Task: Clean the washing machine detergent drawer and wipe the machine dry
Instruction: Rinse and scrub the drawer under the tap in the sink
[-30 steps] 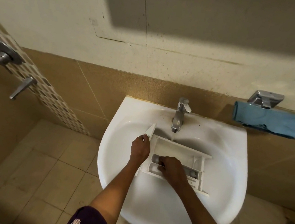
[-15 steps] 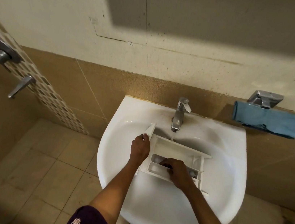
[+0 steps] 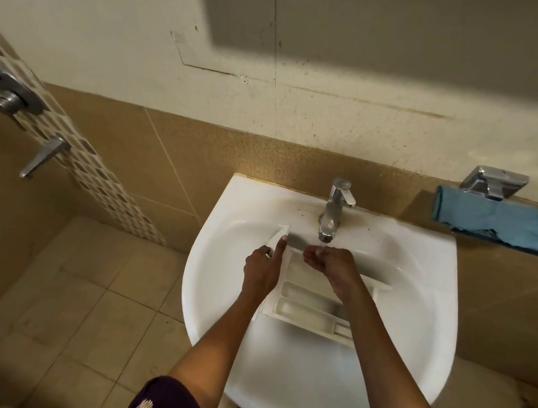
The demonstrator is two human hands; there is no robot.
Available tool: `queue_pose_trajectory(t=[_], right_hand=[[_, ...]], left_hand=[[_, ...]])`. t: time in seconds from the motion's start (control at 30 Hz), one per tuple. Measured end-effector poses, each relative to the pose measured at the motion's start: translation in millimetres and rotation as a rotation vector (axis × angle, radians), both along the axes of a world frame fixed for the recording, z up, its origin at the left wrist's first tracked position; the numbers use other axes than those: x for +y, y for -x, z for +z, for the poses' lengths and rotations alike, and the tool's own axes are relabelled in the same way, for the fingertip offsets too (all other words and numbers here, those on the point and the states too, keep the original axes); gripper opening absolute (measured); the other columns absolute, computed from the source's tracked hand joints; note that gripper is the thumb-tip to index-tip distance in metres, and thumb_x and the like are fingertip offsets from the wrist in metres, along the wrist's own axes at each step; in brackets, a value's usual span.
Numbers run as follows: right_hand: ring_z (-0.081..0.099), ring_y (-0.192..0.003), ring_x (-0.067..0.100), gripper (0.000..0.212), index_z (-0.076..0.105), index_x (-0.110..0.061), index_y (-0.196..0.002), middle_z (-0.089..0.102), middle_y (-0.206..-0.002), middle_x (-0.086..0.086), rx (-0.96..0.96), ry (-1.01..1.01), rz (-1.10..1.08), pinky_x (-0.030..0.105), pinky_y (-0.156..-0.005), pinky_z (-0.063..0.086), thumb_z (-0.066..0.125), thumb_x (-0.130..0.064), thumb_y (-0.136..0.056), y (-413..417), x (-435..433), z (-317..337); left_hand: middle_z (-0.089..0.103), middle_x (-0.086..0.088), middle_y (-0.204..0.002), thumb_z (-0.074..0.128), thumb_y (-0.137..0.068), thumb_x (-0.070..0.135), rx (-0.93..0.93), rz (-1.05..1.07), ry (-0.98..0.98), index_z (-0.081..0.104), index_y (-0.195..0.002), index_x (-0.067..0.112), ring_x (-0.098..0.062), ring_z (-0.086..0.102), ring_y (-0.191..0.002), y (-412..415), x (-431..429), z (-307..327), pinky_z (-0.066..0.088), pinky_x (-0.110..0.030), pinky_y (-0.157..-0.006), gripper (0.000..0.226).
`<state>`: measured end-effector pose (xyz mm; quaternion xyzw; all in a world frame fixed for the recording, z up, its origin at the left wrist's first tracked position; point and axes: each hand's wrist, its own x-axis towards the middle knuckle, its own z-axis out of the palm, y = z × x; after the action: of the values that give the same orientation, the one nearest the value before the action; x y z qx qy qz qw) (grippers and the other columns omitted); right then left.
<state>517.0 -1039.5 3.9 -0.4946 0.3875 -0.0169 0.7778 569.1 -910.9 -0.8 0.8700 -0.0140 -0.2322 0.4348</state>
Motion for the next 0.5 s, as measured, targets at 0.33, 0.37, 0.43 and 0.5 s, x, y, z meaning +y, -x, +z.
queue_pose_trajectory(t=[0.33, 0.37, 0.43, 0.5], right_hand=[[0.057, -0.107, 0.03, 0.032, 0.061, -0.002, -0.11, 0.059, -0.118, 0.015, 0.236, 0.938, 0.613, 0.032, -0.086, 0.043, 0.038, -0.022, -0.099, 14, 48, -32], [0.057, -0.107, 0.03, 0.038, 0.059, -0.003, -0.111, 0.058, -0.117, 0.015, 0.282, 0.991, 0.629, 0.033, -0.085, 0.043, 0.033, -0.029, -0.101, 19, 47, -31], [0.057, -0.107, 0.03, 0.047, 0.059, -0.004, -0.109, 0.061, -0.115, 0.013, 0.42, 1.067, 0.611, 0.034, -0.084, 0.043, 0.028, -0.038, -0.101, 27, 37, -29], [0.059, -0.106, 0.028, 0.05, 0.062, -0.004, -0.107, 0.064, -0.113, 0.012, 0.539, 1.198, 0.611, 0.033, -0.084, 0.044, 0.027, -0.04, -0.1, 27, 30, -27]], left_hand=[[0.06, -0.008, -0.097, 0.038, -0.094, 0.054, -0.039, 0.006, -0.018, 0.063, -0.101, 0.005, -0.026, 0.056, -0.092, -1, -1, -2, 0.042, -0.034, -0.091, 0.055], [0.062, -0.006, -0.096, 0.038, -0.094, 0.053, -0.036, 0.0, -0.018, 0.063, -0.098, 0.006, -0.027, 0.057, -0.094, -1, -1, -1, 0.042, -0.033, -0.09, 0.053], [0.057, 0.003, -0.08, 0.038, -0.094, 0.053, -0.031, -0.009, -0.025, 0.057, -0.079, 0.017, -0.023, 0.052, -0.086, -1, 0, 1, 0.043, -0.034, -0.09, 0.043], [0.051, 0.003, -0.08, 0.038, -0.094, 0.052, -0.031, -0.007, -0.023, 0.054, -0.081, 0.017, -0.018, 0.048, -0.084, -1, 0, 0, 0.042, -0.033, -0.09, 0.041]])
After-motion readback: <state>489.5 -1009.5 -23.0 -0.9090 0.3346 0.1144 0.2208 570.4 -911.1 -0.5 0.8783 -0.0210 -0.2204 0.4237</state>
